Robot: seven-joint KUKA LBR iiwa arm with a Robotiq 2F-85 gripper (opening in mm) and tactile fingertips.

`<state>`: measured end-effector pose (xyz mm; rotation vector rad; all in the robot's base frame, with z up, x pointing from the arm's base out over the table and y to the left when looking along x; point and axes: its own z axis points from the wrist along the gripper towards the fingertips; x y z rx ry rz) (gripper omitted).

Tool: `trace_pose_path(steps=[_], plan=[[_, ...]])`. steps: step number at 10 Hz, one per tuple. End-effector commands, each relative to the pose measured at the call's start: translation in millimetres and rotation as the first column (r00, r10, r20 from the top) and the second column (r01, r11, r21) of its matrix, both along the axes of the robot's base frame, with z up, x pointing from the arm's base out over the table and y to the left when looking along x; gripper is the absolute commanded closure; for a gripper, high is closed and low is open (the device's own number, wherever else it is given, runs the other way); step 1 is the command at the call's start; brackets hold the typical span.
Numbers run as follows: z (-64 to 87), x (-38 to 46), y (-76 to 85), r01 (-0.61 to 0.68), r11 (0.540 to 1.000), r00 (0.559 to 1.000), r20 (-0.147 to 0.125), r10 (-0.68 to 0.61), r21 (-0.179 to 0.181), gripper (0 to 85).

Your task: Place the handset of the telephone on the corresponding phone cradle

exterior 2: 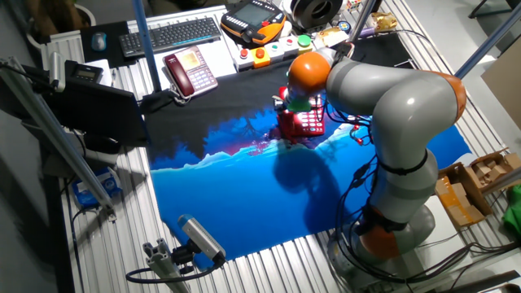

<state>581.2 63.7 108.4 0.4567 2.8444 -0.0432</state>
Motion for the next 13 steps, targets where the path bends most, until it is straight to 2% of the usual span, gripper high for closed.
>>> trace_pose_path(steps=[1, 6, 10, 13], plan=[[-1.8, 0.3, -0.7, 0.0, 1.0, 1.0, 0.0, 0.0, 0.004, 84.3], [-15.7, 1.3, -7.8, 0.001, 1.0, 1.0, 0.011, -0.001, 0.009, 84.3], [-21.3, 3.0, -12.1, 0.011, 1.0, 1.0, 0.008, -0.012, 0.009, 84.3], [-21.2, 1.2, -16.9, 0.023, 1.0, 1.0, 0.009, -0.023, 0.0, 84.3]])
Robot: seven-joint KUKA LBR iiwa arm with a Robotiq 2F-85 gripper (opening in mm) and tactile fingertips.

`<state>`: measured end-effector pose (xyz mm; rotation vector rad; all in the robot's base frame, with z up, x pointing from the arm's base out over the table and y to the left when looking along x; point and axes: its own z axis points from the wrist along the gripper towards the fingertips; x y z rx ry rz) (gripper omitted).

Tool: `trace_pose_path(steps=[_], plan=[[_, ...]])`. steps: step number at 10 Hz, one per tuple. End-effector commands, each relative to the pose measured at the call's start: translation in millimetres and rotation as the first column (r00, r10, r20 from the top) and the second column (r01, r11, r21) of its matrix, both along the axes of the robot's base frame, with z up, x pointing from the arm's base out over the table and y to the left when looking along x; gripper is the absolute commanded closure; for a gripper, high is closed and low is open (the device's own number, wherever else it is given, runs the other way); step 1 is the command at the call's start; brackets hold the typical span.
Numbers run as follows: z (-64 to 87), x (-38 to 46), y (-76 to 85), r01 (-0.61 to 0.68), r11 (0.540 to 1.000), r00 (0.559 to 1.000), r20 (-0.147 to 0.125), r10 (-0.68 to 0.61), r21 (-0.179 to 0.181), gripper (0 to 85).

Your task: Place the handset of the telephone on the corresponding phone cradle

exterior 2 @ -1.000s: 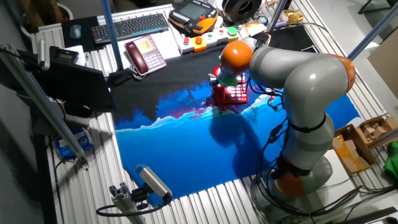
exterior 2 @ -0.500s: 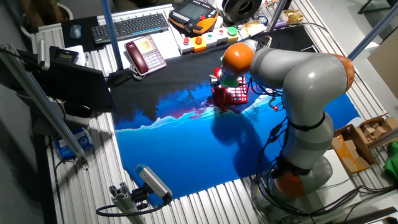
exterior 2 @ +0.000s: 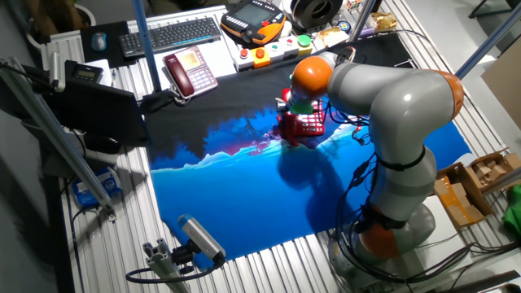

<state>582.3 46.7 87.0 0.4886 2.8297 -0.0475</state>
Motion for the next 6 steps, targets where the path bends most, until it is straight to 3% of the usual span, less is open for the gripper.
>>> trace_pose_path(steps=[1, 6], plan=[[-0.2, -0.1, -0.2, -0.003, 1.0, 1.0, 0.0, 0.003, -0.003, 84.3], [-0.7, -0.3, -1.1, -0.011, 1.0, 1.0, -0.013, 0.011, -0.008, 84.3]])
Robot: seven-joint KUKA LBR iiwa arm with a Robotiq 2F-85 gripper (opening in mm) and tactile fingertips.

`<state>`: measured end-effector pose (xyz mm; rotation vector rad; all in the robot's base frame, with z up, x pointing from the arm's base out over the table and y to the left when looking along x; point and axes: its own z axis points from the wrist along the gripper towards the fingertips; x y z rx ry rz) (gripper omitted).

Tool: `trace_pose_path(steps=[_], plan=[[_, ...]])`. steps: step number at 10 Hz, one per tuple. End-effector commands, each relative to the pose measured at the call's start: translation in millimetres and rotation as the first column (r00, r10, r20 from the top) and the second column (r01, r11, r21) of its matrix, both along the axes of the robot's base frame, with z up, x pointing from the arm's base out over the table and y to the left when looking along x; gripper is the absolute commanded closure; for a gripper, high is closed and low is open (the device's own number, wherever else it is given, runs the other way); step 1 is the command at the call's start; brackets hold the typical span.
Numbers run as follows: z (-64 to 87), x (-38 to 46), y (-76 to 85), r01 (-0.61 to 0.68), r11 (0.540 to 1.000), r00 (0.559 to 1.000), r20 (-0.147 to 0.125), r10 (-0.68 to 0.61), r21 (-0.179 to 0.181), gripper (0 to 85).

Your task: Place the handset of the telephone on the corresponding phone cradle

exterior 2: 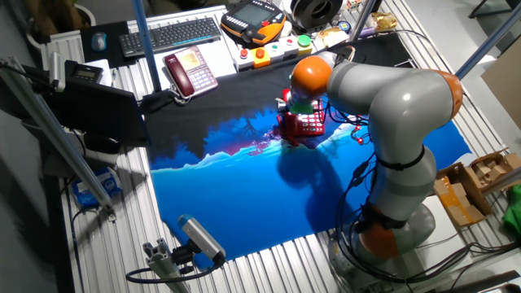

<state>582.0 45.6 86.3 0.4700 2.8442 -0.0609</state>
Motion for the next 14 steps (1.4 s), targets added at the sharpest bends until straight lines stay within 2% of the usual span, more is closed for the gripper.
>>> trace_pose_path(steps=[1, 3, 4, 5, 7, 8, 11, 14], plan=[[0.0, 0.0, 0.0, -0.014, 1.0, 1.0, -0.004, 0.014, 0.004, 84.3], [0.0, 0.0, 0.0, -0.054, 0.997, 0.998, -0.034, 0.056, 0.054, 84.3], [0.0, 0.0, 0.0, -0.042, 0.998, 0.998, -0.034, 0.044, 0.052, 84.3], [0.0, 0.0, 0.0, -0.02, 0.999, 0.999, -0.029, 0.021, 0.032, 84.3], [0.0, 0.0, 0.0, 0.001, 1.0, 1.0, 0.005, -0.002, 0.028, 84.3], [0.0, 0.0, 0.0, 0.01, 1.0, 1.0, 0.008, -0.01, 0.021, 84.3], [0.0, 0.0, 0.0, 0.035, 0.999, 0.999, -0.007, -0.035, 0.018, 84.3], [0.0, 0.0, 0.0, 0.014, 1.0, 1.0, 0.0, -0.014, -0.004, 84.3]])
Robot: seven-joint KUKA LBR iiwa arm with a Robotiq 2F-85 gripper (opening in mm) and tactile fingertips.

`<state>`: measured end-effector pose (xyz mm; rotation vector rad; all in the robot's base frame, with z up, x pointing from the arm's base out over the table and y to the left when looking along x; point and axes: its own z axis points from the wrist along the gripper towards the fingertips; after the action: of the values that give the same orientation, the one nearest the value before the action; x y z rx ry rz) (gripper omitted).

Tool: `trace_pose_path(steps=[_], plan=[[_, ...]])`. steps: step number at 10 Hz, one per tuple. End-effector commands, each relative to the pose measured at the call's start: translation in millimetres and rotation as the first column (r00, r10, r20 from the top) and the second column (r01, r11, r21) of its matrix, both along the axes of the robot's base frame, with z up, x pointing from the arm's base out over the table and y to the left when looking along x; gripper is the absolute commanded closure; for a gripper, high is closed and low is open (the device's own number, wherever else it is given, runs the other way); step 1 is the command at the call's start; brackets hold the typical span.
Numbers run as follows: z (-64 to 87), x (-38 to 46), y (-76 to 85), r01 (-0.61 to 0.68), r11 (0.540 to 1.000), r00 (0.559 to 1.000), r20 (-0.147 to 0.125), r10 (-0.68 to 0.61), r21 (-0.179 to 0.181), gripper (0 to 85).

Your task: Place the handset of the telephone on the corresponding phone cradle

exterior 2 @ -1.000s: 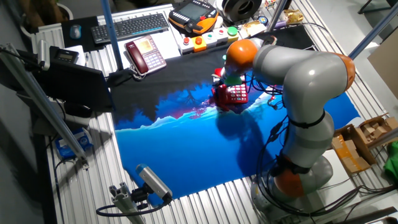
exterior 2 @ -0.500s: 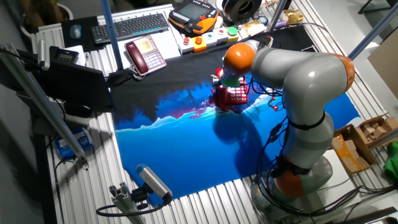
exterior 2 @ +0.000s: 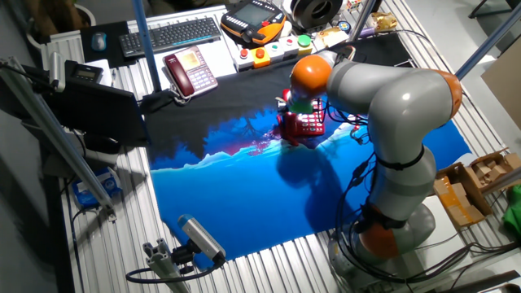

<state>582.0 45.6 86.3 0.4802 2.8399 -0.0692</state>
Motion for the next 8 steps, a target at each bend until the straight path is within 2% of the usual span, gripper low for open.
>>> trace_pose_path(steps=[1, 3, 4, 6, 8], plan=[[0.0, 0.0, 0.0, -0.01, 1.0, 1.0, 0.004, 0.01, -0.001, 84.3], [0.0, 0.0, 0.0, -0.008, 1.0, 1.0, 0.017, 0.008, -0.022, 84.3], [0.0, 0.0, 0.0, -0.009, 1.0, 1.0, 0.014, 0.009, -0.012, 84.3], [0.0, 0.0, 0.0, -0.024, 1.0, 1.0, -0.006, 0.024, 0.009, 84.3], [0.0, 0.0, 0.0, -0.022, 1.0, 1.0, -0.02, 0.022, 0.001, 84.3]])
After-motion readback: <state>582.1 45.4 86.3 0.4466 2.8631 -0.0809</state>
